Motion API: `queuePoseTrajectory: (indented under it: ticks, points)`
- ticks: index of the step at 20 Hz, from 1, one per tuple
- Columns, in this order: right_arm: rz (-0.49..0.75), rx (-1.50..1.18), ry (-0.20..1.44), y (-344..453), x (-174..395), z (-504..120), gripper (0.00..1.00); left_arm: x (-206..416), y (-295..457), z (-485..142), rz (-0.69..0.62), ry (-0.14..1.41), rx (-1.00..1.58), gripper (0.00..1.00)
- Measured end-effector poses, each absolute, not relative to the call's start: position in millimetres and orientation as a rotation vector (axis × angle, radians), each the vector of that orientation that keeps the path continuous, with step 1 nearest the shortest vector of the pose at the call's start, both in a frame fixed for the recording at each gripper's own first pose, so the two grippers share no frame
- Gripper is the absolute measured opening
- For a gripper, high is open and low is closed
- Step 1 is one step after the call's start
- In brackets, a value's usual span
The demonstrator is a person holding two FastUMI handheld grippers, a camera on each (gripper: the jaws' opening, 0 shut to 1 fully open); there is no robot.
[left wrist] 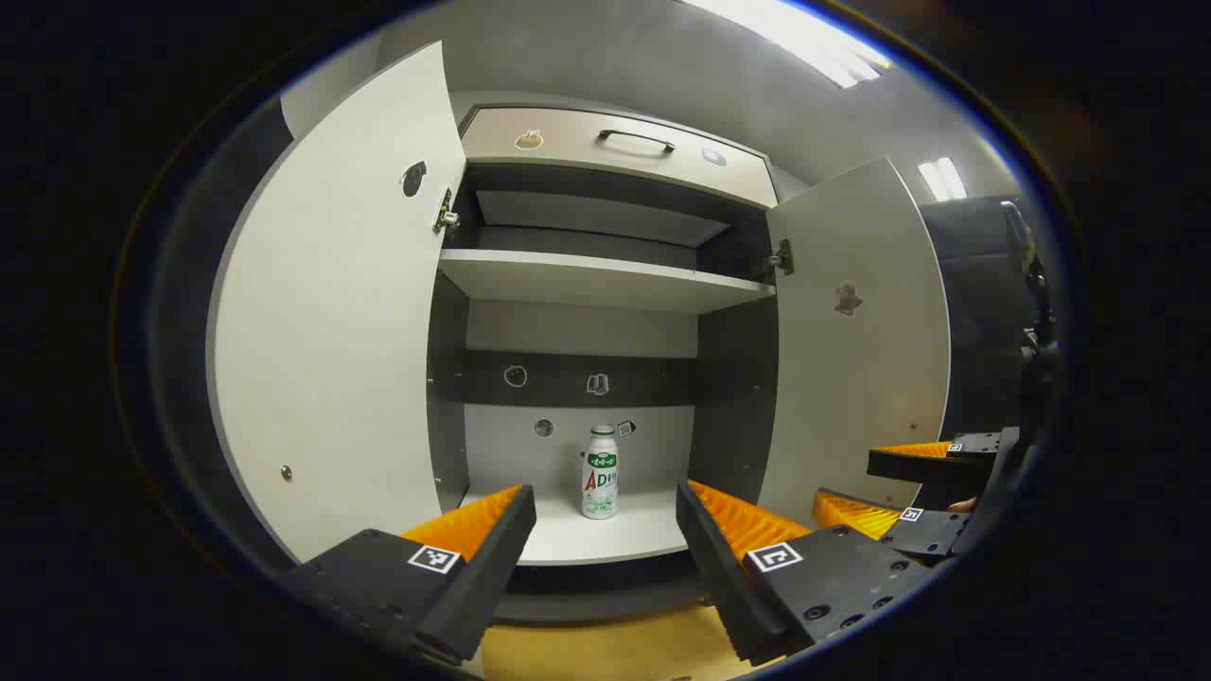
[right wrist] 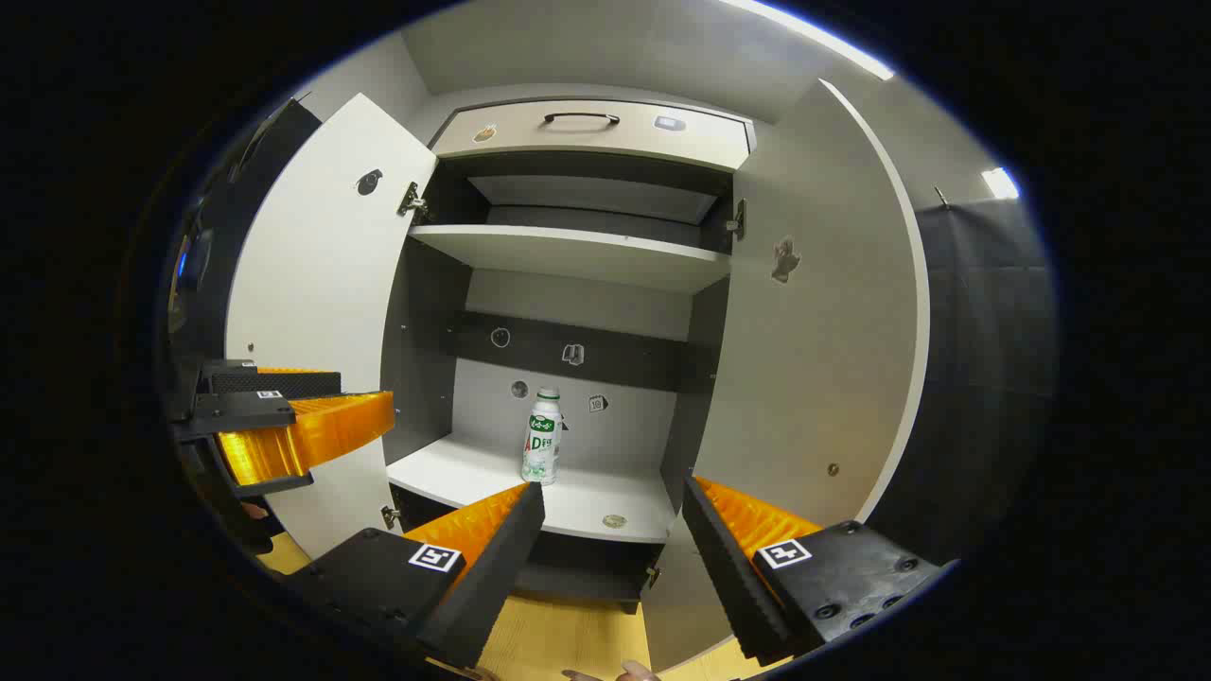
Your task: Grasp the bottle in the cabinet with the left hand and place it on the coaster, then close the right door with the right hand and the left door with the left hand.
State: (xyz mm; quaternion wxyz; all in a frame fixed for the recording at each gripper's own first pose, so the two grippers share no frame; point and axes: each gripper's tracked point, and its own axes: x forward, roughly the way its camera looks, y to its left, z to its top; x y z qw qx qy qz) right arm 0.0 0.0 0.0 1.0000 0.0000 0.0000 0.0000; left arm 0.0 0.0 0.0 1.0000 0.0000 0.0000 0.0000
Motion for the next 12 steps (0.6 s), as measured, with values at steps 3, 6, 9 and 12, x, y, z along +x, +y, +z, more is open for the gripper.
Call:
queuePoseTrajectory:
  ticks: [3,6,9,12]
  points:
    - [-0.008,-0.001,0.004,-0.6,1.8,-2.4,0.98,0.0,5.4,-0.4,0.019,0.002,0.022,0.94]
    - [-0.008,0.000,-0.001,1.0,3.2,-1.1,0.98,-1.3,6.5,-2.3,0.020,0.004,0.017,0.94]
    - [-0.007,0.021,-0.006,4.3,4.1,0.9,0.98,-0.8,11.0,-3.1,0.024,0.007,0.014,0.94]
    - [-0.014,0.024,-0.006,6.0,5.9,0.4,0.98,-0.7,18.2,-7.0,0.035,0.015,0.027,0.95]
